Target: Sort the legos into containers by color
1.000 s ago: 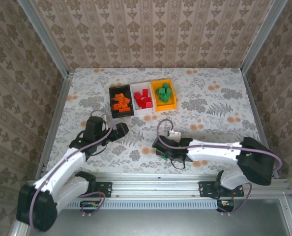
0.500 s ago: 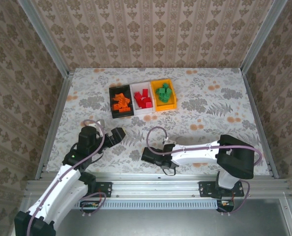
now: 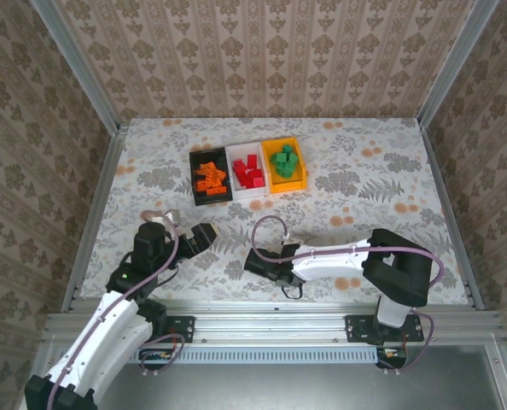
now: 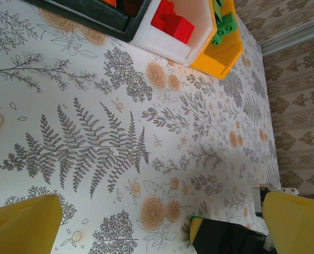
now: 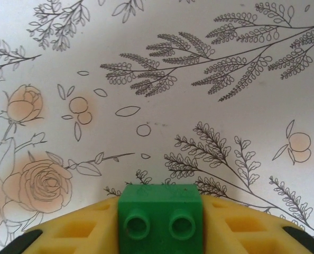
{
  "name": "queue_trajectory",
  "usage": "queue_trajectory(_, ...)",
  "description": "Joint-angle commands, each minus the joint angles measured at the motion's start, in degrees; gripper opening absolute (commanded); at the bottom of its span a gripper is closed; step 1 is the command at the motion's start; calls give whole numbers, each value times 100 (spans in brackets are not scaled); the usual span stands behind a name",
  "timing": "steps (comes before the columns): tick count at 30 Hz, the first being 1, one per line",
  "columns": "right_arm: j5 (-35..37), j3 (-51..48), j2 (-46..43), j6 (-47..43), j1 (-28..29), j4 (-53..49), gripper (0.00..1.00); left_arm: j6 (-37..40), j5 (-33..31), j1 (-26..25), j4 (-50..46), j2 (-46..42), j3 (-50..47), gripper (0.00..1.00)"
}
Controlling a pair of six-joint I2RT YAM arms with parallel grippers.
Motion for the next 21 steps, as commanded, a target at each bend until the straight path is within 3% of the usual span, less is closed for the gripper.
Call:
queue_trajectory(1,29,55,2,-124,-45,27,35,-54,-11,-31,-197,-66,25,100)
queue_trajectory(6,267,79,-241,-396,-52,46,28,-68,-37,-35,-189,-58,75,100)
queue_trajectory(14,506,319,-766,-1395,-337,242,28,-52,-147,-33,-175,106,110,100)
queue_trajectory(21,-545,1215,-754,-3354,-1627,641,29,-159,-169,-32,-6,248,26,100)
